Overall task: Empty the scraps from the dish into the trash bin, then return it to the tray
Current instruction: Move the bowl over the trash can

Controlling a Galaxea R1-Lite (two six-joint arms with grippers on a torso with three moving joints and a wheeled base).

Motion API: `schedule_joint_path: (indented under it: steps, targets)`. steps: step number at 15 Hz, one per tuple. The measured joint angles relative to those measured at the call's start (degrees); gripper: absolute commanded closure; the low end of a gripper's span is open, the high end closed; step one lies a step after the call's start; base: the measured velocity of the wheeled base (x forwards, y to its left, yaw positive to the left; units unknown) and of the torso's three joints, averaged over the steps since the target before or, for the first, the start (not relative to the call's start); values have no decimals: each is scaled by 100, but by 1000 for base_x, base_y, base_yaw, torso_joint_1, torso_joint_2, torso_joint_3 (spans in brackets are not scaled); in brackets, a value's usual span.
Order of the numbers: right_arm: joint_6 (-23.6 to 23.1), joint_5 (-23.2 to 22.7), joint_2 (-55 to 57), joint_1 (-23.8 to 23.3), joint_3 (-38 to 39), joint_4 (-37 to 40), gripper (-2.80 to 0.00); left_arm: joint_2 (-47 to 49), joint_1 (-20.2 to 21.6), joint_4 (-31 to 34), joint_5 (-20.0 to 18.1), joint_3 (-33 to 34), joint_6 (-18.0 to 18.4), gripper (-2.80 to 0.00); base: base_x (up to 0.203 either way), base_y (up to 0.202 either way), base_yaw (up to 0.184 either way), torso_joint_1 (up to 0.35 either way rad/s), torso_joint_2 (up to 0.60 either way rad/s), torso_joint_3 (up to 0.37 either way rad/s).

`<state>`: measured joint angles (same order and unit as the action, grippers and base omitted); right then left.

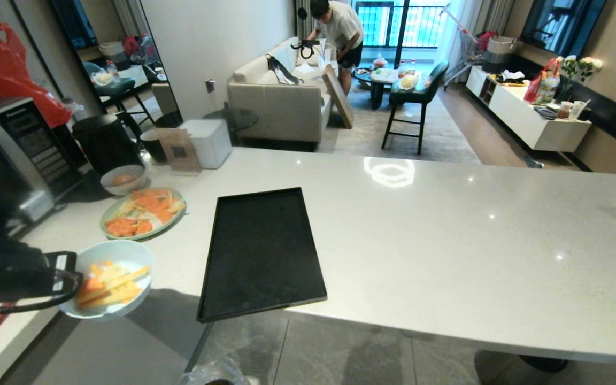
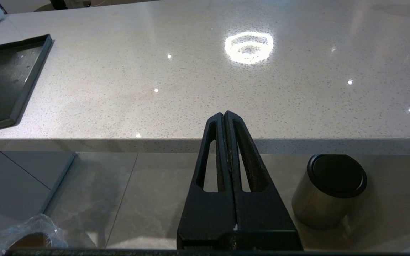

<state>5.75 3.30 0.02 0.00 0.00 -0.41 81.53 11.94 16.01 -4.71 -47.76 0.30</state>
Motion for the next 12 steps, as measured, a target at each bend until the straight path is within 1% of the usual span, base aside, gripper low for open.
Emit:
schedule_joint_path:
  steps: [2,3,5,6,8,9,12]
  targets:
    - [2,0,0,0,0,0,0,-470,286,-2,-70,412,11,0,0,0,0,0,0,0]
    - [1,0,0,0,0,0,0,-705,402,0,-166,607,16,0,0,0,0,0,0,0]
    - [2,0,0,0,0,0,0,-1144,551,1,-310,965,76,0,0,0,0,0,0,0]
    - [0,1,0,0,0,0,0,-1360,592,-3,-345,1156,126,0,0,0,0,0,0,0]
    - [2,0,0,0,0,-1,0,-1659,626,-13,-368,1485,364,0,0,0,0,0,0,0]
    - [1,1,0,0,0,0,0,-1750,631,-18,-364,1610,423,0,0,0,0,0,0,0]
    - [0,0,0,0,0,0,0,-1922,636,-25,-366,2016,451,0,0,0,0,0,0,0]
